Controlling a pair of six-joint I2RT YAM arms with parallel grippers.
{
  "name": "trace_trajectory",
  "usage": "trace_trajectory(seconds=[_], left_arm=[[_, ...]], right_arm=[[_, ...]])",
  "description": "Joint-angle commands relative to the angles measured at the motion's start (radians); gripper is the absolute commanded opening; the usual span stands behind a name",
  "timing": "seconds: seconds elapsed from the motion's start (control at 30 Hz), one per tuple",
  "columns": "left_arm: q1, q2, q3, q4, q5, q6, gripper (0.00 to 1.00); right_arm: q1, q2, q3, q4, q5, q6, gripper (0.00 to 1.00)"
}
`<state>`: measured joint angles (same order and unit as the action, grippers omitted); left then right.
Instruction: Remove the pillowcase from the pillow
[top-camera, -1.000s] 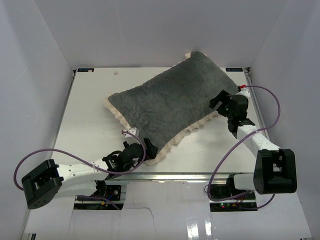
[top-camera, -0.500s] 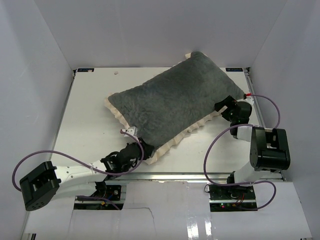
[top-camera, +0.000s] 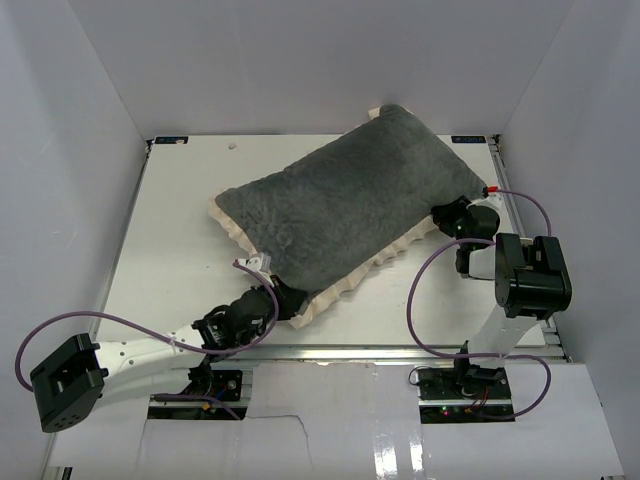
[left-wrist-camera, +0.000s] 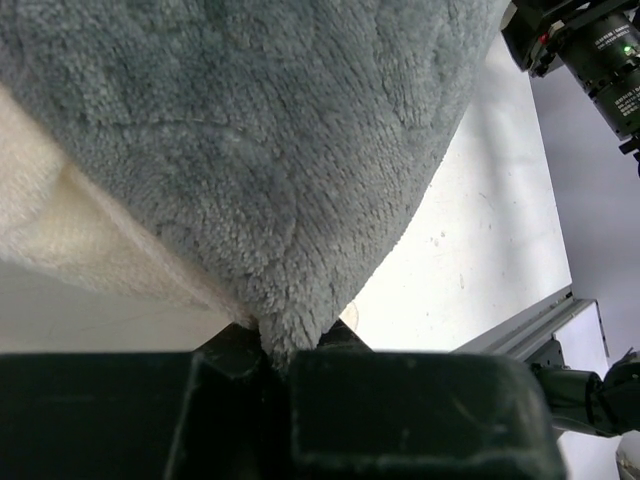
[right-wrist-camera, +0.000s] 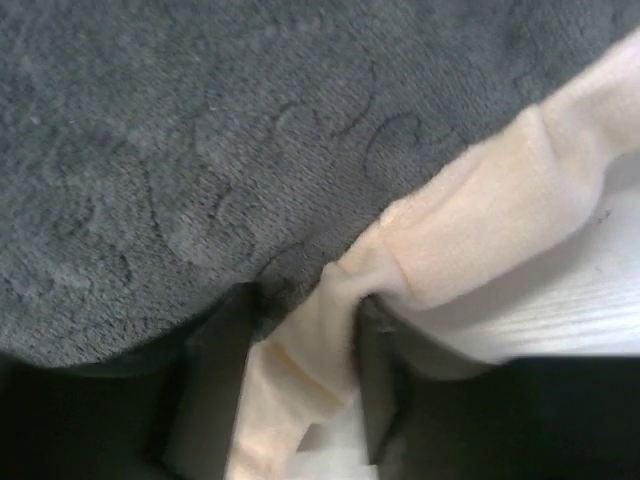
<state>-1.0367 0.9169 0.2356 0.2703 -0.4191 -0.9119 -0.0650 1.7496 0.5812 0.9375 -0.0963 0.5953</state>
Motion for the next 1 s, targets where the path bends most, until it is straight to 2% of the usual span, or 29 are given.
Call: trace_trajectory(seconds=[0.0,0.03,0.07,0.23,0.43,0.47,0.57,0.67,0.7,0.8,0.87,0.97], left_arm=[[0.001,-0.024,0.011,0.015,0.04,-0.028,0.0],[0.0,-0.032,0.01,0.015,0.042,-0.031,0.0],[0.001,-0.047,0.011,0.017,0.049,-0.031,0.0],[0.0,-0.099,0.075,-0.014,0.13,0.017,0.0],[0.0,-0.173,0.283,-0.147,0.281,0.08,0.0],[-0.002,-0.18,0.356,-0.163,0.298,0.087,0.0],[0.0,-0.19,0.512,-0.2,0.316,0.117,0.0],[0.001,-0.17,0.644,-0.247,0.217,0.172,0.0],[0.001,-0.161,0.665,-0.262,0.179,0.188,0.0],[0.003,-0.116,0.686,-0.263,0.013,0.251,0.0],[0.009,-0.069,0.657,-0.244,-0.087,0.278,0.0],[0.103,-0.004,0.595,-0.232,-0.116,0.256,0.0]], right_arm=[[-0.007,-0.007,0.012,0.101,0.017,-0.005,0.33],[-0.007,-0.007,0.014,0.104,0.015,-0.008,0.14],[-0.007,-0.013,0.014,0.103,0.02,-0.008,0.08],[-0.009,-0.132,-0.026,0.087,0.035,-0.023,0.08],[-0.009,-0.517,0.075,-0.267,0.15,-0.12,0.08],[-0.009,-0.612,0.098,-0.307,0.177,-0.155,0.08],[-0.009,-0.723,0.233,-0.443,0.204,-0.221,0.08],[-0.009,-0.684,0.437,-0.558,0.199,-0.264,0.08],[-0.009,-0.658,0.542,-0.583,0.192,-0.265,0.08],[-0.009,-0.523,0.702,-0.646,0.136,-0.264,0.08],[-0.007,-0.42,0.741,-0.643,0.054,-0.246,0.08],[0.005,-0.313,0.706,-0.533,-0.029,-0.217,0.08]])
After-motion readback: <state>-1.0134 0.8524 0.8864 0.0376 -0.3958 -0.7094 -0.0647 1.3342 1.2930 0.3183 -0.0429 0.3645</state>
